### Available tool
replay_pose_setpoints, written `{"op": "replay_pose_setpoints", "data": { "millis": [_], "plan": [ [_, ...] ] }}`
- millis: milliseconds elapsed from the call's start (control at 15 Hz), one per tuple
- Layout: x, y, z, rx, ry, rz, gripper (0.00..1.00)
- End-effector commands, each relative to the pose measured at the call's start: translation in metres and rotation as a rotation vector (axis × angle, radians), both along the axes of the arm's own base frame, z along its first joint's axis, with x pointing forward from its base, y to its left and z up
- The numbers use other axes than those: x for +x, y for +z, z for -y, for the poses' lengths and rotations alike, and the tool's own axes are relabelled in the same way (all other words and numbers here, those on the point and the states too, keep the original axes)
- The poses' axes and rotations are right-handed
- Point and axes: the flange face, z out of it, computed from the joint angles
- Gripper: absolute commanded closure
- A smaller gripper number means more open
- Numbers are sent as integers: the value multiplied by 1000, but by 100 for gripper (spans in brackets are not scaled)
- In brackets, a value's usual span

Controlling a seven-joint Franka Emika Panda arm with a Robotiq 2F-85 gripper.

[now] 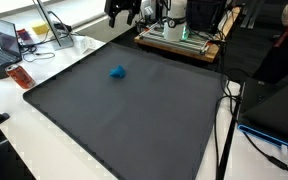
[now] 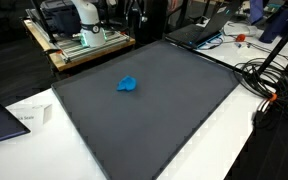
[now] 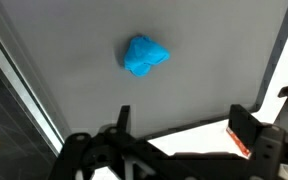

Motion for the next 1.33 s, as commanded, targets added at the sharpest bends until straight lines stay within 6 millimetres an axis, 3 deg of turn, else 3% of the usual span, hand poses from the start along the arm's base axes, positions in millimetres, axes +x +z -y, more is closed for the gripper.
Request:
{"op": "replay_pose_setpoints", "data": {
  "millis": [0,267,933,1133,1267],
  "plan": [
    [7,-30,0,-129,-70,-12,0],
    [21,-69,-7,-222,-100,-55,0],
    [53,-133,-62,-356,-22,-157,0],
    [60,-149,-67,-384,-18,-184,0],
    [59,-166,-55,-407,-22,-199,0]
  ]
}}
